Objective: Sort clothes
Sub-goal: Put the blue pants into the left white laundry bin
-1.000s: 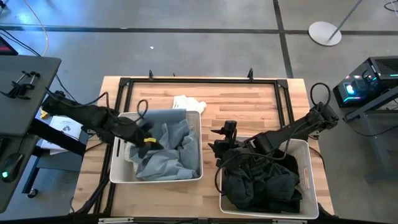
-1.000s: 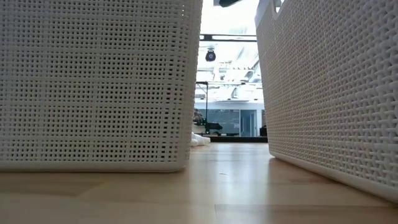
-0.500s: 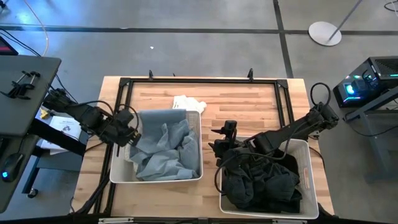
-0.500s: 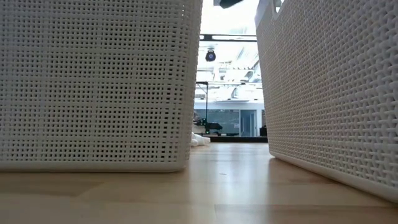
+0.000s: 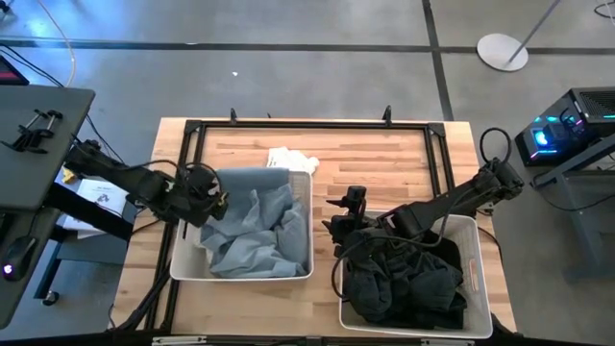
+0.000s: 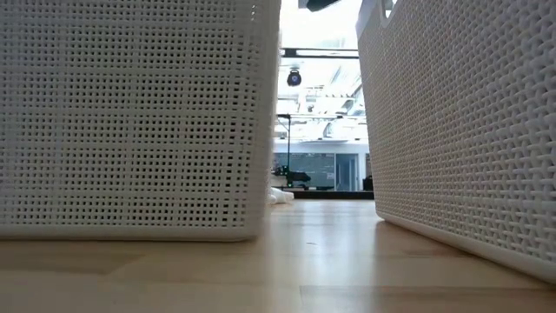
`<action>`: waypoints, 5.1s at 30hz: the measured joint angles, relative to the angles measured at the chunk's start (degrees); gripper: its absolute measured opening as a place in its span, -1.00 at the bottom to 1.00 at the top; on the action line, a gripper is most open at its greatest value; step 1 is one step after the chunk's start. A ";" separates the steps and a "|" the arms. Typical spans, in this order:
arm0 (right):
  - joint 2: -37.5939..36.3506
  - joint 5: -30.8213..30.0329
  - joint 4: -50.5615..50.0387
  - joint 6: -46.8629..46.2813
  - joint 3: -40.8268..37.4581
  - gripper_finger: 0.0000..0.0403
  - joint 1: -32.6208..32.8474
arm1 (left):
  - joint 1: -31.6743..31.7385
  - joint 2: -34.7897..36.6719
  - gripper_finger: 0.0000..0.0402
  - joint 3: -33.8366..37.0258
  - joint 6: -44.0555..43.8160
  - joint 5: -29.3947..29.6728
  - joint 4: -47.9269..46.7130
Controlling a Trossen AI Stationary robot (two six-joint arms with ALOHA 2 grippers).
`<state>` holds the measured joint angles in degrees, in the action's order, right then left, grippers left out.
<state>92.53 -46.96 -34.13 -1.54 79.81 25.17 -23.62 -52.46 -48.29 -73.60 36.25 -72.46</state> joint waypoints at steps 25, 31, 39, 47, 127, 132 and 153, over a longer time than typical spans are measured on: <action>0.04 0.43 0.96 0.70 0.00 0.29 -0.04 | 0.35 1.76 -0.72 -2.15 27.66 3.36 24.59; 0.04 0.40 1.93 2.05 0.00 0.29 -0.07 | -0.76 1.65 -0.94 -10.60 52.01 4.56 25.00; 0.04 0.01 2.26 1.79 0.00 0.29 -0.07 | -3.82 -6.51 -0.87 -11.91 72.37 -4.43 21.50; 0.04 0.00 2.29 1.55 0.00 0.29 -0.07 | -0.80 -16.94 -0.39 -11.96 34.52 -5.17 8.66; 14.70 47.11 37.46 4.10 1.33 -0.90 -11.46 | -16.48 -9.74 -0.55 -12.22 53.07 -5.71 32.69; 21.97 47.45 21.18 -0.63 12.38 -0.97 -14.61 | -16.26 -2.06 -0.29 -12.22 46.79 0.13 26.17; 45.02 55.07 -22.28 4.48 55.10 -0.23 -18.85 | -15.81 -12.16 -0.41 -12.26 36.32 0.21 26.14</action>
<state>137.55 8.11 -56.41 2.94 134.91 6.32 -39.43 -64.62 -60.55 -37.28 36.45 -46.32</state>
